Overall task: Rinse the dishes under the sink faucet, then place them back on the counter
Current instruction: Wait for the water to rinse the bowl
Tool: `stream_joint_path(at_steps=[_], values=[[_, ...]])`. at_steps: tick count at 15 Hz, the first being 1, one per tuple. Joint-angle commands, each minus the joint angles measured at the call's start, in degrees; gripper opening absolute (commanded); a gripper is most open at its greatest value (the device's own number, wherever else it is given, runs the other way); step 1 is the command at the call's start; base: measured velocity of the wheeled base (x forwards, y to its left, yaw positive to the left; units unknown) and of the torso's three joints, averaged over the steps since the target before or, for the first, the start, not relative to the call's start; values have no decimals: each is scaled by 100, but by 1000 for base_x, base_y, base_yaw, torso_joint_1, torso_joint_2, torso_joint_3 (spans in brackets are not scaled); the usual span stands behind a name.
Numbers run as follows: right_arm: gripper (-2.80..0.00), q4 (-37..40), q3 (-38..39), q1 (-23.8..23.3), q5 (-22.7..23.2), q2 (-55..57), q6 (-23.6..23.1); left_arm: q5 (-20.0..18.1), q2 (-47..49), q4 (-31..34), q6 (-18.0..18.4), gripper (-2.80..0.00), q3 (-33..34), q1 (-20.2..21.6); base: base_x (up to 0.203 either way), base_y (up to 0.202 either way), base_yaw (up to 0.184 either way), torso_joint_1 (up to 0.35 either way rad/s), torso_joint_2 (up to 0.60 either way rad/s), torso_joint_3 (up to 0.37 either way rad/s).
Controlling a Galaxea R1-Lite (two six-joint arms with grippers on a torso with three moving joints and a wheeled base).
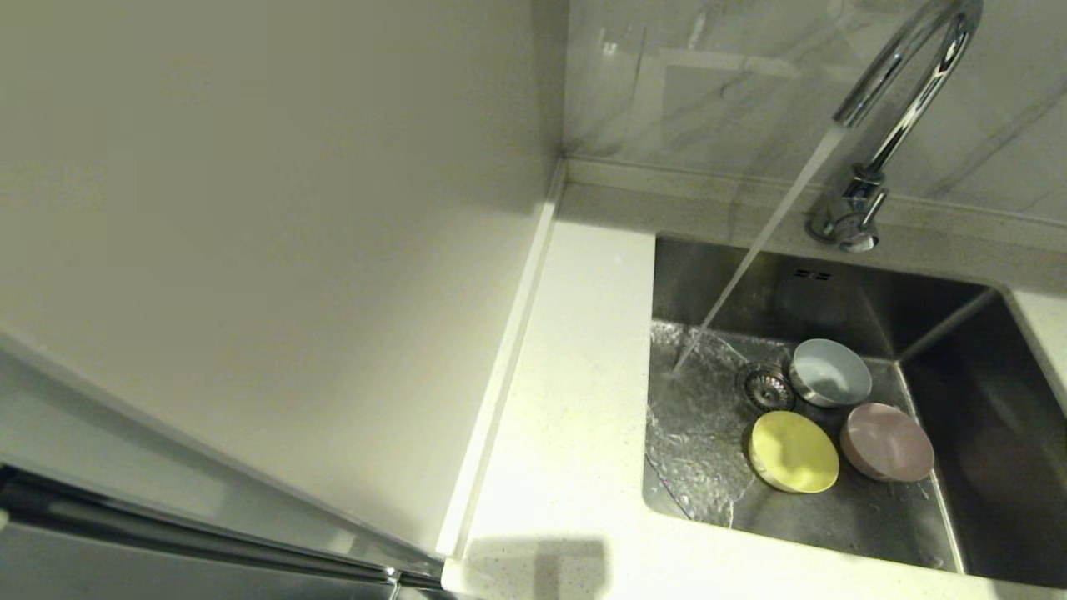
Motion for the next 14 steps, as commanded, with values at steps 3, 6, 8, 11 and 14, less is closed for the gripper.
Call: stream_joint_path(at_steps=[3, 6, 8, 11, 14], values=[[-280, 966, 656, 592, -5887, 63, -2980, 0, 0, -2, -3, -280, 18, 1, 0, 0, 0, 0, 0, 0], [-280, -2233, 1890, 1051, -5680, -692, -3351, 0, 0, -2, -3, -280, 18, 1, 0, 0, 0, 0, 0, 0], [-280, -2971, 3154, 1191, -5477, -1749, -3237, 0, 0, -2, -3, -280, 18, 1, 0, 0, 0, 0, 0, 0], [-280, -3485, 4738, 1544, -5543, -3059, -3118, 0, 0, -2, -3, -280, 18, 1, 0, 0, 0, 0, 0, 0], [-280, -3641, 5952, 1860, -5712, -4093, -3259, 0, 0, -2, -3, -280, 18, 1, 0, 0, 0, 0, 0, 0]])
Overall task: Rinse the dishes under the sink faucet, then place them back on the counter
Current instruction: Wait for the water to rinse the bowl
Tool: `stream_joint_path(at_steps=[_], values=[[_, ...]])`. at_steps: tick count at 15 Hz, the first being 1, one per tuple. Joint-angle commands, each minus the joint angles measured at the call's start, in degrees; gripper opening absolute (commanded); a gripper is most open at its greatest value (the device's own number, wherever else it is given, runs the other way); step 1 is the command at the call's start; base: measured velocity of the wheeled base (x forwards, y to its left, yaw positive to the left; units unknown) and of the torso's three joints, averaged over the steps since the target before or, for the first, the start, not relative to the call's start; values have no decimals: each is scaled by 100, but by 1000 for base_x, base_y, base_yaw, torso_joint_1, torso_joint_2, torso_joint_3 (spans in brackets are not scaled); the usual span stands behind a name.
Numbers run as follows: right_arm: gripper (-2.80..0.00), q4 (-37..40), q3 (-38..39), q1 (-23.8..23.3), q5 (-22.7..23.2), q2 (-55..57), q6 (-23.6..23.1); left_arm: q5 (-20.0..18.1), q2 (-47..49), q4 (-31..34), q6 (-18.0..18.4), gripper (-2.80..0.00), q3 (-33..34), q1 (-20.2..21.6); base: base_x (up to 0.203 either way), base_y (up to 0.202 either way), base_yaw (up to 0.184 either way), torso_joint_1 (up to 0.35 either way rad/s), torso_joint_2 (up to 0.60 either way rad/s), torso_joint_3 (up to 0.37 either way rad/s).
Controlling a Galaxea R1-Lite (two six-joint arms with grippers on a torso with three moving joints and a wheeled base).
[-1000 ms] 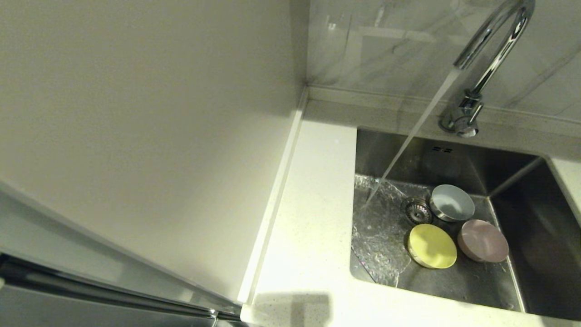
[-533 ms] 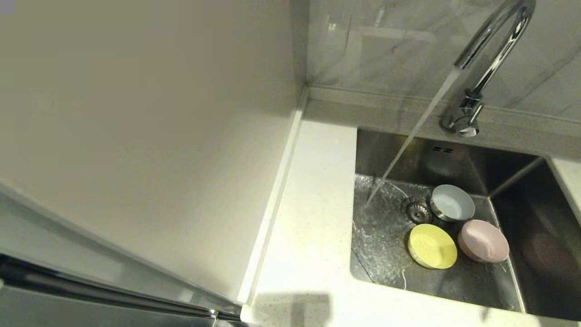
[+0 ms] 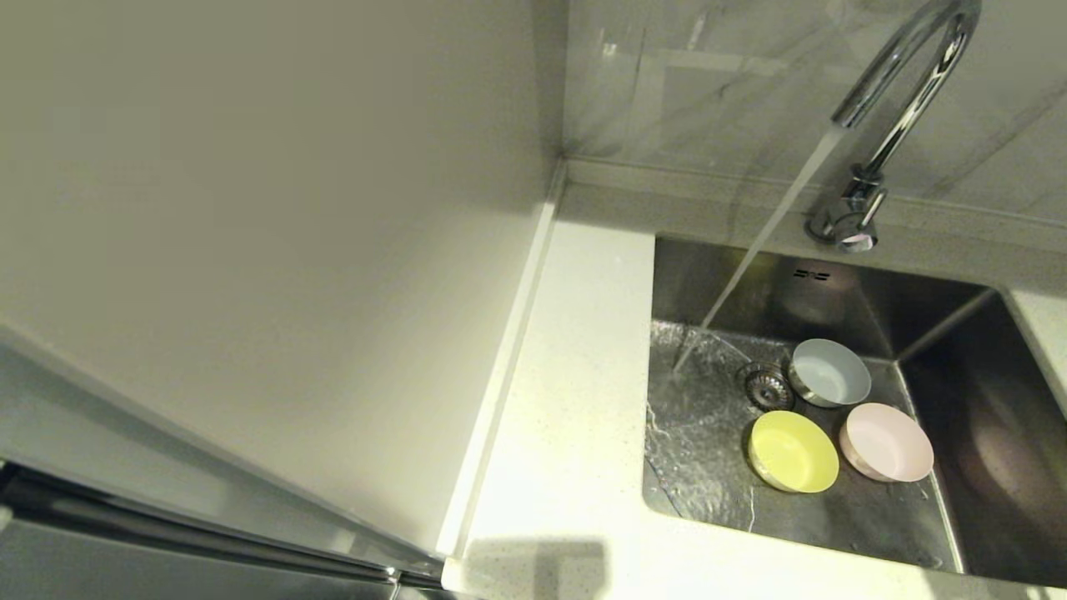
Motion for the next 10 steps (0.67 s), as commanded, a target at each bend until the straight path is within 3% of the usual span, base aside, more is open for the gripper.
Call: stream_joint_path(at_steps=[1, 4, 8, 10], values=[[-280, -69, 999, 257, -41, -1249, -52, 0, 0, -2, -2, -280, 18, 1, 0, 0, 0, 0, 0, 0], [-280, -66, 1958, 479, -105, -2201, -95, 0, 0, -2, -2, -280, 18, 1, 0, 0, 0, 0, 0, 0], [-280, 1354, 1994, 550, -208, -3279, -83, 0, 0, -2, -2, -280, 18, 1, 0, 0, 0, 0, 0, 0], [-280, 1585, 1993, 549, -246, -3403, -70, 0, 0, -2, -2, -280, 18, 1, 0, 0, 0, 0, 0, 0]])
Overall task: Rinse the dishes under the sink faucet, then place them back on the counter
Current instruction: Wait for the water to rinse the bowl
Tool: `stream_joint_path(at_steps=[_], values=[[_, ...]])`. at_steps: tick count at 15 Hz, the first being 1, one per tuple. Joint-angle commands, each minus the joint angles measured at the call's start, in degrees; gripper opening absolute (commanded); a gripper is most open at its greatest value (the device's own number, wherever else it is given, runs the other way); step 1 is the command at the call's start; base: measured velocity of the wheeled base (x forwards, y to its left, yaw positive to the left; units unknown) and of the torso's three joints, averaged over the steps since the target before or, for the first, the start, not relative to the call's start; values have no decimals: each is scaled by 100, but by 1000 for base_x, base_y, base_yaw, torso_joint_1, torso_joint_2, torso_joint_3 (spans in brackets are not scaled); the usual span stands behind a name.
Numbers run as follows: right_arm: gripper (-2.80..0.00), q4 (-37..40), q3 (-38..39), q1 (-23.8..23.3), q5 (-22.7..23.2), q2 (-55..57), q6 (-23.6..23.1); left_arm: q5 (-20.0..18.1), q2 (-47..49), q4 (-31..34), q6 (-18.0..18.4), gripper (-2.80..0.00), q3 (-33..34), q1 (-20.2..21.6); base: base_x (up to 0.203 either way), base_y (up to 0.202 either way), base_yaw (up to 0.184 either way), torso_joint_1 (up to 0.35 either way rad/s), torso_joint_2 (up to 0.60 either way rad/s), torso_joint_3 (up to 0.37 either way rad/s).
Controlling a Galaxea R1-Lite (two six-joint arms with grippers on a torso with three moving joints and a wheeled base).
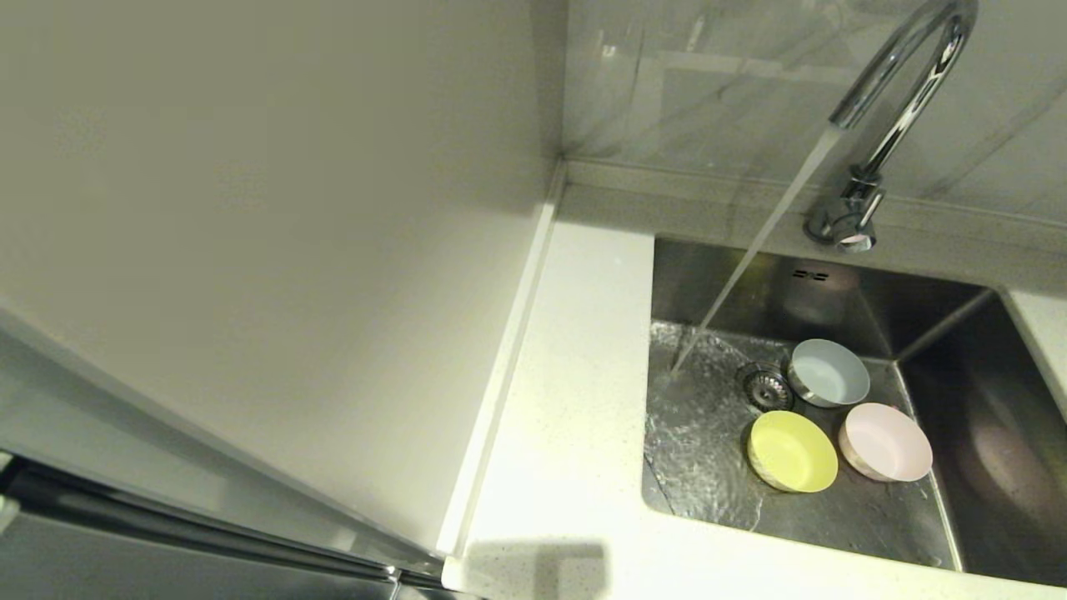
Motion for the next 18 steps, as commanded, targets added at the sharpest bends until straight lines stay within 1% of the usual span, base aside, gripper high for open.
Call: stream_joint_path(at_steps=[1, 11, 13, 15, 18], values=[[-280, 103, 16, 6, -17, -347, 8, 2, 0, -3, -1, -280, 18, 1, 0, 0, 0, 0, 0, 0], [-280, 94, 16, 6, -26, -347, -37, 0, 0, -3, -1, -280, 18, 1, 0, 0, 0, 0, 0, 0], [-280, 137, 16, 6, -50, -347, 224, 0, 0, -3, -1, -280, 18, 1, 0, 0, 0, 0, 0, 0], [-280, 145, 16, 6, -86, -347, 586, 0, 0, -3, -1, -280, 18, 1, 0, 0, 0, 0, 0, 0], [-280, 138, 16, 6, -122, -347, 623, 0, 0, -3, -1, -280, 18, 1, 0, 0, 0, 0, 0, 0]])
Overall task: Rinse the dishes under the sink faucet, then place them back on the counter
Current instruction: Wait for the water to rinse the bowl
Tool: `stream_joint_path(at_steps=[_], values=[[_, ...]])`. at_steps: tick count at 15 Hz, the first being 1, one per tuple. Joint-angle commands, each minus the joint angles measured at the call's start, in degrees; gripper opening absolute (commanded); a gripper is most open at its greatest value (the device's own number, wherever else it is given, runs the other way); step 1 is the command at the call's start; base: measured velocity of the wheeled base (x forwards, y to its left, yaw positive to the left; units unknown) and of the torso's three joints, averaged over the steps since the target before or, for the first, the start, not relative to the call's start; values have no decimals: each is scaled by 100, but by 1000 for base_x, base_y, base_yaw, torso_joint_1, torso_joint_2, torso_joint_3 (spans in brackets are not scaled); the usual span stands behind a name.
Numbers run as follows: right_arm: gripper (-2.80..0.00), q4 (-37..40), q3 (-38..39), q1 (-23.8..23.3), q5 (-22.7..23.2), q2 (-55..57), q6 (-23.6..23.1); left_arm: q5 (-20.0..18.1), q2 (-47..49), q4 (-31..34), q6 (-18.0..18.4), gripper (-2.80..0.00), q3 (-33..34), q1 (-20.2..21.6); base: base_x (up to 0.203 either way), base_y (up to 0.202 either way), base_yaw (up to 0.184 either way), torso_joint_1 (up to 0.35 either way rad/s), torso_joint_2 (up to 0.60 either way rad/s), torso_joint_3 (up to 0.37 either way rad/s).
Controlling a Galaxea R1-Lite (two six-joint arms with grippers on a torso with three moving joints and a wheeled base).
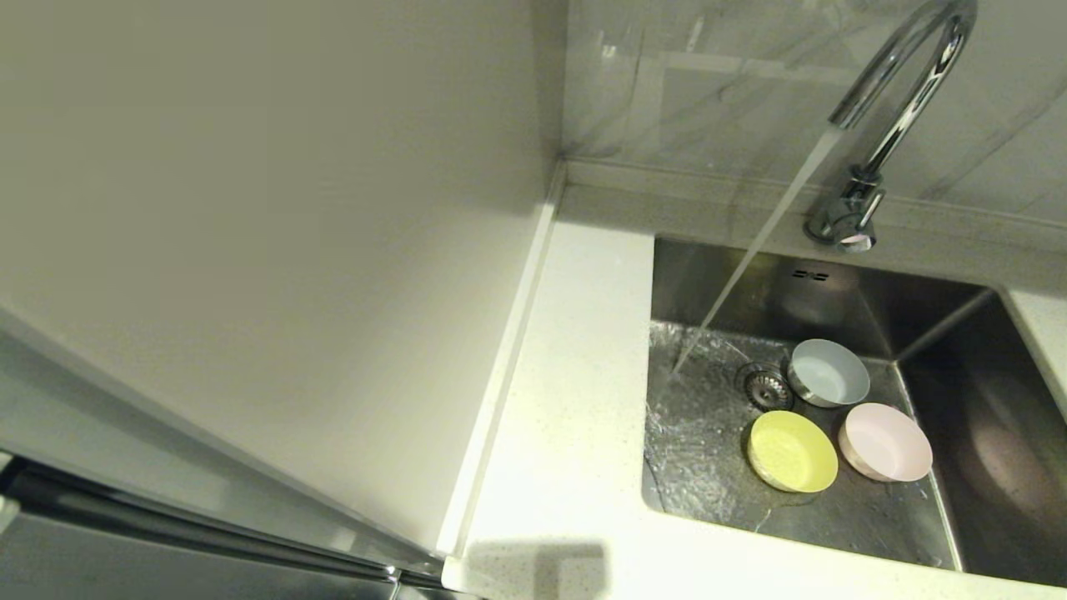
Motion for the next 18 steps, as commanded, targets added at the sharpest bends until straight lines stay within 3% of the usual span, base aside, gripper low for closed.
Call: stream_joint_path(at_steps=[1, 18], values=[[-280, -1, 0, 2, 8, 18, -2, 0, 0, -2, -1, -280, 18, 1, 0, 0, 0, 0, 0, 0], [-280, -1, 0, 2, 8, 18, -2, 0, 0, -2, -1, -280, 18, 1, 0, 0, 0, 0, 0, 0]])
